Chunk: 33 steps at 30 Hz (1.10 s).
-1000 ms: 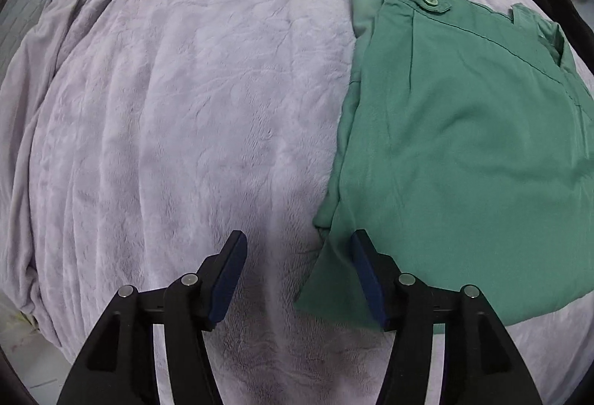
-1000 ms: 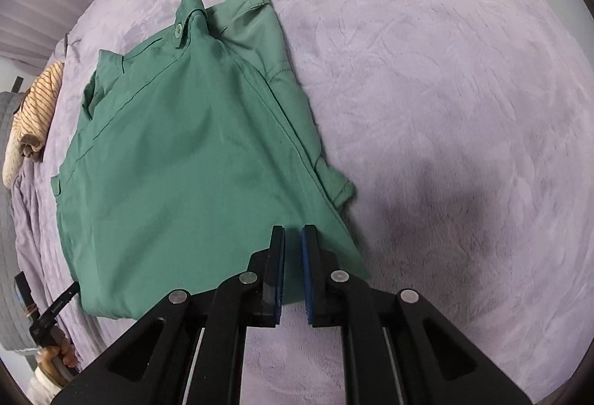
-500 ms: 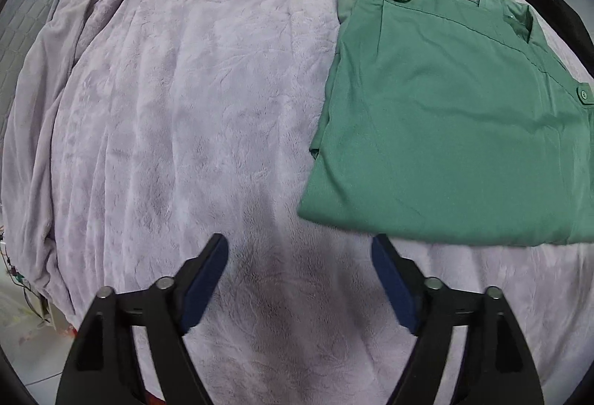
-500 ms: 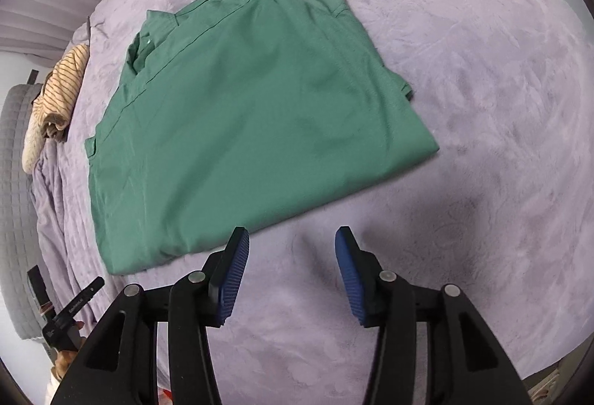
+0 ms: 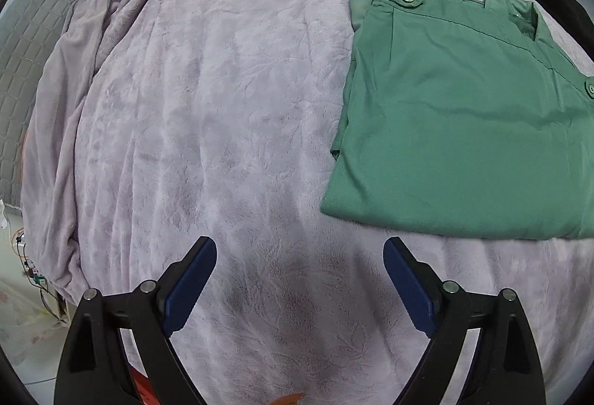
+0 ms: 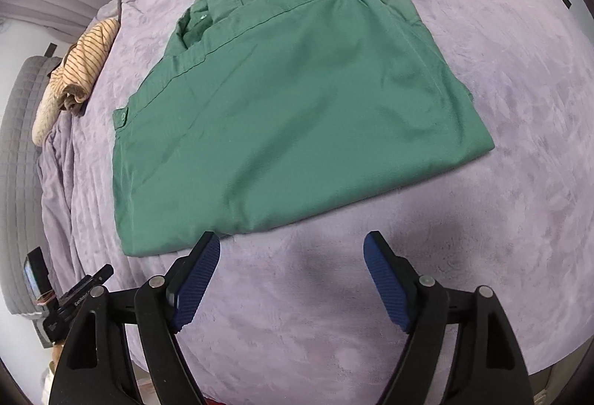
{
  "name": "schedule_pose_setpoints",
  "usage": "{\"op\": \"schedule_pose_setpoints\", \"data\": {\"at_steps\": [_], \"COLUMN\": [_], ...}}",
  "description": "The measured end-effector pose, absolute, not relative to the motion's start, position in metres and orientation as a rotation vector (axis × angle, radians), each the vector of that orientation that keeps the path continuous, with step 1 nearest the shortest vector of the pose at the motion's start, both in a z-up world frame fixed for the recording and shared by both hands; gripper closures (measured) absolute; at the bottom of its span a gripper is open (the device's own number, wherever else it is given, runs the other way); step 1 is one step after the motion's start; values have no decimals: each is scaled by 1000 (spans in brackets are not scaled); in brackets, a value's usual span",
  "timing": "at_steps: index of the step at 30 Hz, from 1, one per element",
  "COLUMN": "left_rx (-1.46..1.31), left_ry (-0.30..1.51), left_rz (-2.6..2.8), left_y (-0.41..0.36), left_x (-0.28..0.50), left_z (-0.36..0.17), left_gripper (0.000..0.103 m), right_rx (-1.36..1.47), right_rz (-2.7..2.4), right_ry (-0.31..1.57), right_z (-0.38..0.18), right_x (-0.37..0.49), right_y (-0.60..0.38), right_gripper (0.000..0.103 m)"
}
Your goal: Fold large clothes
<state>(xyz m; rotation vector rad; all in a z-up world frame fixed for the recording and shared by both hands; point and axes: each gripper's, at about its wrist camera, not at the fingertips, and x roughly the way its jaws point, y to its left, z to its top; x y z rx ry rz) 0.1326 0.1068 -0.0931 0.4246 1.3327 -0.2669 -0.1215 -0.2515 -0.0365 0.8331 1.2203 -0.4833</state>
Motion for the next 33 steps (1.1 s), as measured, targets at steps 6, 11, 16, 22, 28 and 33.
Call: {"op": "schedule_pose_setpoints", "data": {"at_steps": [6, 11, 16, 22, 28, 33], "left_rx": [399, 392, 393, 382, 364, 343], "left_ry": [1348, 1370, 1382, 1396, 1405, 1420], "left_rz": [-271, -277, -308, -339, -378, -395], "left_y": [115, 124, 128, 131, 134, 138], "left_x": [136, 140, 138, 140, 143, 151], "left_z": [-95, -101, -105, -110, -116, -123], "left_gripper": [11, 11, 11, 11, 11, 11], "right_rx": [838, 860, 891, 957, 1033, 1095], "right_rz": [-467, -410, -358, -335, -325, -283], "right_ry": [1188, 1193, 1249, 1330, 1339, 1334], "right_z": [-36, -46, -62, -83, -98, -113], "right_x": [-115, -108, -100, -93, -87, -74], "right_y": [-236, -220, -201, -182, -172, -160], "right_gripper": [15, 0, 0, 0, 0, 0]}}
